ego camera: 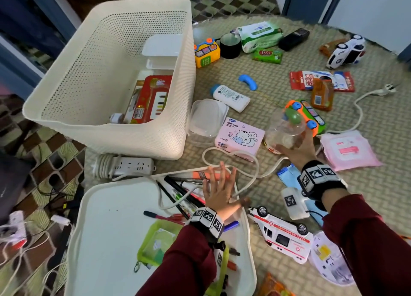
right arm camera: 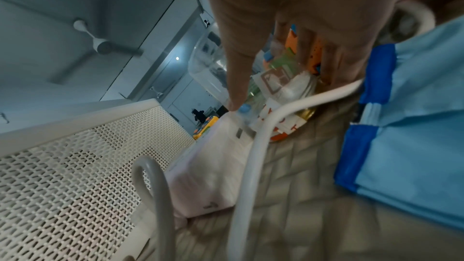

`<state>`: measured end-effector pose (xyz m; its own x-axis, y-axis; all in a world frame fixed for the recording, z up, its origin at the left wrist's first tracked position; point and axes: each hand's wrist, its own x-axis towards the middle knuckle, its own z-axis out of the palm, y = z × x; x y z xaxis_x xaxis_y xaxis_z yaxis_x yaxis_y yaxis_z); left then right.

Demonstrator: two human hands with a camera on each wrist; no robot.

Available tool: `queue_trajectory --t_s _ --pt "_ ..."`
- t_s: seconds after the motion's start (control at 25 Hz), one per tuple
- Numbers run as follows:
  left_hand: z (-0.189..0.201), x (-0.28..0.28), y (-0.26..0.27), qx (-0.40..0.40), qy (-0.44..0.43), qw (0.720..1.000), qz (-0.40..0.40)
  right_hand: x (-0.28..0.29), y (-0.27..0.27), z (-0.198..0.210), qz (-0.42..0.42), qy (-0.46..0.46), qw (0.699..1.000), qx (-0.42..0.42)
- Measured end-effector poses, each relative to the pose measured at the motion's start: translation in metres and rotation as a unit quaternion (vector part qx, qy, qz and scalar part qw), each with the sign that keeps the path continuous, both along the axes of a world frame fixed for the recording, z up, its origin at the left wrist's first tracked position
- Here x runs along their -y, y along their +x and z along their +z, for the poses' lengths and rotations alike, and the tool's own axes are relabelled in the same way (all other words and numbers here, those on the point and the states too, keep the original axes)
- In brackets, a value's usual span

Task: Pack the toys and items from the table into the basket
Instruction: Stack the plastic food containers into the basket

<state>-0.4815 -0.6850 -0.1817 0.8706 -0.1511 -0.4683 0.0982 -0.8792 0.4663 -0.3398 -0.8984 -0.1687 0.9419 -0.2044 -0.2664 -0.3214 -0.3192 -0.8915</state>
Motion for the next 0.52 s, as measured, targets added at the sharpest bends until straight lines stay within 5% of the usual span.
queue_trajectory --t_s 0.36,0.52 --pt "-0.002 0.001 0.003 -0.002 0.023 1.000 0.015 -0.008 -0.041 0.049 -0.076 0.091 0.991 0.066" --pt "0.004 -0.005 -0.001 0.025 -0.066 0.996 0.046 -0.017 -0.077 0.068 -0.052 0.121 0.986 0.105"
